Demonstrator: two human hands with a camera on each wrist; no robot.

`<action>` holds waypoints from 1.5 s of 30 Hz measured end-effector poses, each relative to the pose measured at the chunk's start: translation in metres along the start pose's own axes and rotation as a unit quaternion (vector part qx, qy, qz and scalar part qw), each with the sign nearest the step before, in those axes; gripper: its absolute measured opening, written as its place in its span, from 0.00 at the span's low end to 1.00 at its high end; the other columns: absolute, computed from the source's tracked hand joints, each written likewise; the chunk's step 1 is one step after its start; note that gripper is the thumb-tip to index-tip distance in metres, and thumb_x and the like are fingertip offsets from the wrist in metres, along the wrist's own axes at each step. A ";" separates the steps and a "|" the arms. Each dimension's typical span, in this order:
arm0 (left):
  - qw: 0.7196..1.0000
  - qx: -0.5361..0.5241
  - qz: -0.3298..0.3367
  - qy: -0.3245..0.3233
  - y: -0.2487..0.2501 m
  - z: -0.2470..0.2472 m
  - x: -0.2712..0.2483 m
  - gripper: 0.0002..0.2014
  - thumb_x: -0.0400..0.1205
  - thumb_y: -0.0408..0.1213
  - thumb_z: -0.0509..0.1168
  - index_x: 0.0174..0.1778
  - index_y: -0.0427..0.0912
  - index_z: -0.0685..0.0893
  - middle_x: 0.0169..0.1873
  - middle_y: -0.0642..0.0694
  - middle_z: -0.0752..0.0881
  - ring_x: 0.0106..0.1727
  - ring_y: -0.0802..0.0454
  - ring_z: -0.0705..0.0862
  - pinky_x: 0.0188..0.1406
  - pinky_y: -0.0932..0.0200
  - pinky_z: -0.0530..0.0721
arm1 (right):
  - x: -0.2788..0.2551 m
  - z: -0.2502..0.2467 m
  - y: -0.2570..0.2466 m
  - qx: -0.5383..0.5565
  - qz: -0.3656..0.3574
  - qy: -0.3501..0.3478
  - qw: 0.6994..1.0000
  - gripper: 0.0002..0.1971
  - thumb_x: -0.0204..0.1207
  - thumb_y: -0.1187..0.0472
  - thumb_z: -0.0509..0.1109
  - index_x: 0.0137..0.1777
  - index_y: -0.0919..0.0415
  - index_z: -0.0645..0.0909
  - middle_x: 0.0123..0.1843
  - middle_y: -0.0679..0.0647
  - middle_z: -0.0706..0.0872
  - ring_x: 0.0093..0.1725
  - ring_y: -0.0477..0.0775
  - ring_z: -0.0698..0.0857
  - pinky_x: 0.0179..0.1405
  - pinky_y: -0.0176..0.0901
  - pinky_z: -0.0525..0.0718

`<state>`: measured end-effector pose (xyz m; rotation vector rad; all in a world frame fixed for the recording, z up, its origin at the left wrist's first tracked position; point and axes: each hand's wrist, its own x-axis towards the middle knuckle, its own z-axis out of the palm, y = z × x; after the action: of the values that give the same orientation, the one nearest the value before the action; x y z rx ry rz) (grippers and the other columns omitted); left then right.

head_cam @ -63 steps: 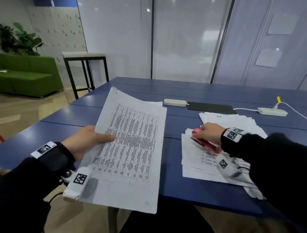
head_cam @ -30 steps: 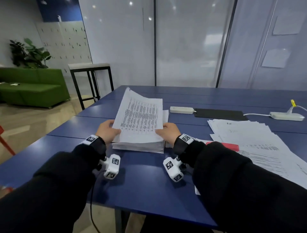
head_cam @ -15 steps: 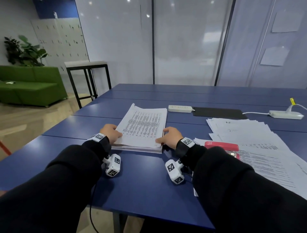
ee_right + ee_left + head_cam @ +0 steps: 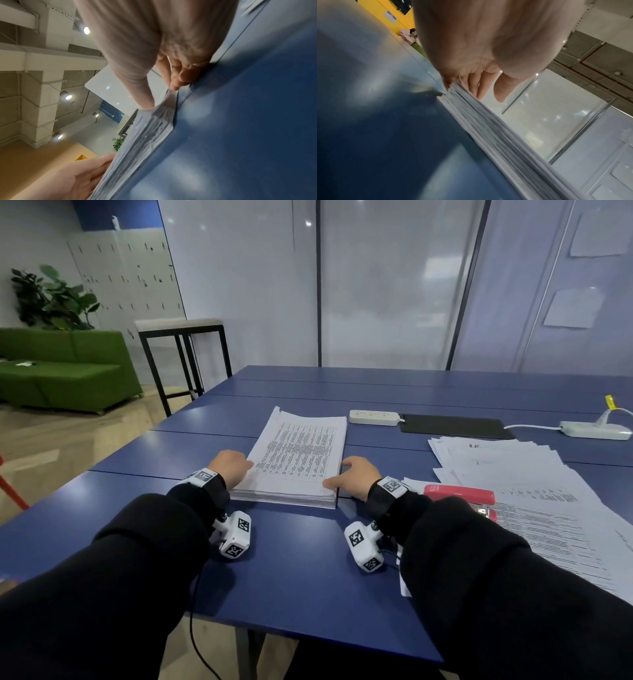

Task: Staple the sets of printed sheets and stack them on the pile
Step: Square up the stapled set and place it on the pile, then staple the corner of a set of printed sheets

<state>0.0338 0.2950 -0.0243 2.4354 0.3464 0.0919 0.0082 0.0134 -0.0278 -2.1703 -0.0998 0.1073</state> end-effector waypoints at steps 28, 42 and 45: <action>0.962 -0.081 0.257 0.042 0.087 0.006 -0.089 0.08 0.82 0.42 0.76 0.56 0.50 0.91 0.53 0.54 0.88 0.57 0.53 0.87 0.67 0.53 0.81 | -0.062 -0.155 0.004 -0.007 -0.034 0.064 0.997 0.09 0.79 0.55 0.79 0.54 0.59 0.92 0.49 0.49 0.91 0.45 0.46 0.85 0.42 0.43 0.79; 0.783 0.272 0.439 -0.347 0.161 0.093 -0.180 0.21 0.82 0.45 0.72 0.73 0.57 0.85 0.67 0.56 0.88 0.65 0.53 0.84 0.68 0.58 0.79 | -0.098 -0.184 0.086 -0.338 0.031 -0.043 0.940 0.15 0.74 0.58 0.82 0.61 0.49 0.88 0.52 0.48 0.90 0.46 0.50 0.85 0.47 0.42 0.79; 0.801 0.215 0.441 -0.344 0.167 0.080 -0.180 0.14 0.82 0.48 0.74 0.64 0.56 0.91 0.56 0.59 0.92 0.56 0.58 0.87 0.63 0.60 0.82 | -0.099 -0.179 0.088 -0.294 -0.006 -0.084 0.952 0.16 0.73 0.62 0.82 0.57 0.43 0.88 0.49 0.42 0.91 0.48 0.48 0.87 0.49 0.40 0.80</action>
<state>-0.0900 0.0726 0.0231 2.6324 -1.2205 -0.5171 -0.0668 -0.1935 0.0048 -2.7525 -0.2708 0.2866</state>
